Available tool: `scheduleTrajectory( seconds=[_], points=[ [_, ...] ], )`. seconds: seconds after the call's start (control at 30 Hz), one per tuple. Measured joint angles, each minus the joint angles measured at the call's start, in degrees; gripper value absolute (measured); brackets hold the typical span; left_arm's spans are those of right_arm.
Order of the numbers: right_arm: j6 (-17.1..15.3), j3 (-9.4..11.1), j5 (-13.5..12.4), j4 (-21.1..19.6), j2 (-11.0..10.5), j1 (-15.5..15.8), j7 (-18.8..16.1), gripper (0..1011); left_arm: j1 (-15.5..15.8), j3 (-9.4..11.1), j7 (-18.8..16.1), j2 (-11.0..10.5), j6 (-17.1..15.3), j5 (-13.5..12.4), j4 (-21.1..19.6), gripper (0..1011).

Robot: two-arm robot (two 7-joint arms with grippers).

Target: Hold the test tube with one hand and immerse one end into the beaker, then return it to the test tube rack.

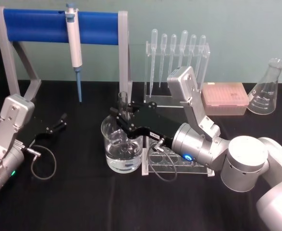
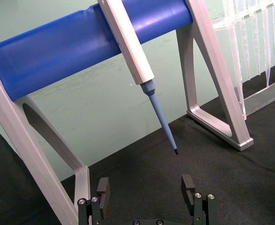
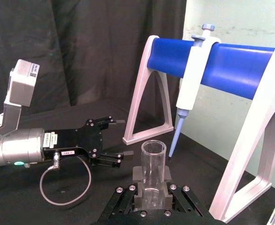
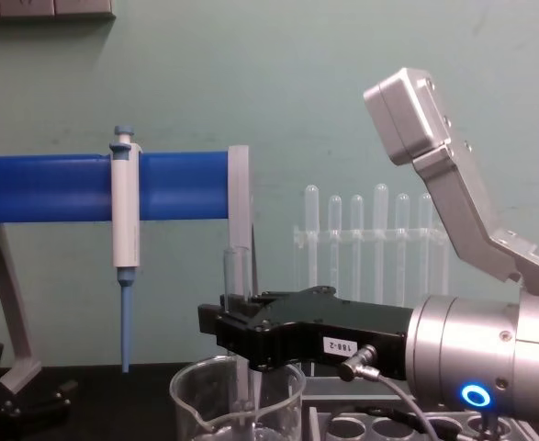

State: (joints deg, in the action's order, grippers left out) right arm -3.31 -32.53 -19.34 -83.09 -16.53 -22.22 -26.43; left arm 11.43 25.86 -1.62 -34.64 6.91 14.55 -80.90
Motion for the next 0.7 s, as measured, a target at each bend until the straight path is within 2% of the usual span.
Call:
scheduleTrajectory(
  seconds=[0.7],
  points=[
    [-0.1, 0.0, -0.1, -0.2, -0.1, 0.0, 0.1, 226, 0.0, 0.0, 0.0, 0.0, 0.0, 0.0, 0.0, 1000]
  ],
)
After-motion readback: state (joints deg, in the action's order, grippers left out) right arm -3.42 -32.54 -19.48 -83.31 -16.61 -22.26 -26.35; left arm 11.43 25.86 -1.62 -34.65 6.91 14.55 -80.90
